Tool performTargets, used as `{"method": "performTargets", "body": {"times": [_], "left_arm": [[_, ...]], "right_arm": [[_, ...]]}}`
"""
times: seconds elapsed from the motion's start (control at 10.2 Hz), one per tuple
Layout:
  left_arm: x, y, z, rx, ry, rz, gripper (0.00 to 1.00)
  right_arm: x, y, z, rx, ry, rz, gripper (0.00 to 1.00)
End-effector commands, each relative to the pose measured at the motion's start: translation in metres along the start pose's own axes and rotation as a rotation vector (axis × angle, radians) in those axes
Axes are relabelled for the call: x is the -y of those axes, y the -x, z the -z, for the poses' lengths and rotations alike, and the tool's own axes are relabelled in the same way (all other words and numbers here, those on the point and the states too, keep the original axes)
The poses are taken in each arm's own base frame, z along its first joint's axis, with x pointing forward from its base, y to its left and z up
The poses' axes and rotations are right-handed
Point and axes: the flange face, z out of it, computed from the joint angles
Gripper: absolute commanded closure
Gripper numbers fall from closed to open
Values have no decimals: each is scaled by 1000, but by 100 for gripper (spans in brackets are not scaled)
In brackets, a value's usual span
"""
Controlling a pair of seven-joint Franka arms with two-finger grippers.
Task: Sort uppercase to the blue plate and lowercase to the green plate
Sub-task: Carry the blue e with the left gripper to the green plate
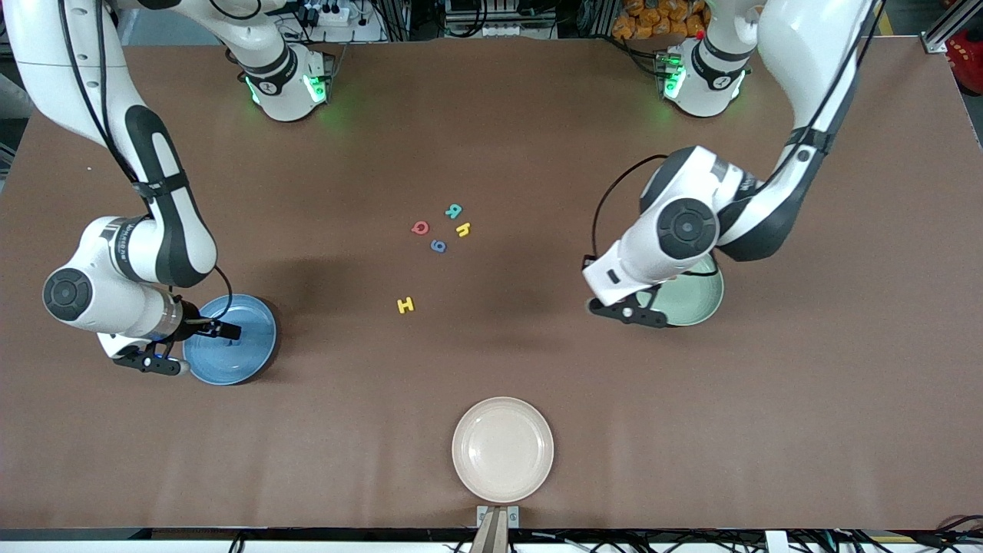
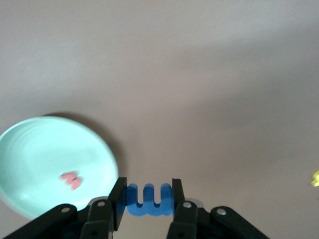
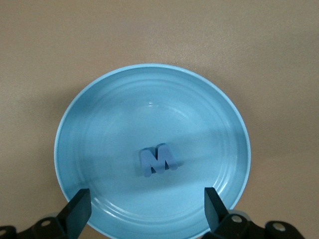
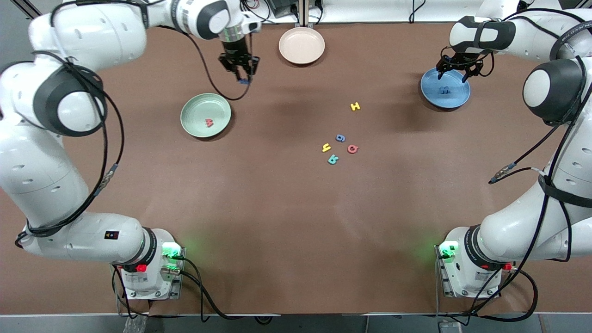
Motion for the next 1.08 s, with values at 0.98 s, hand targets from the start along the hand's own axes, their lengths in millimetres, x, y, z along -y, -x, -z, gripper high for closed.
{"method": "performTargets", "body": {"times": [0.98], "left_arm": [[168,31,-144,183,-59,107,57]], "right_arm": [[2,1,2,3,0,-3,0]]}}
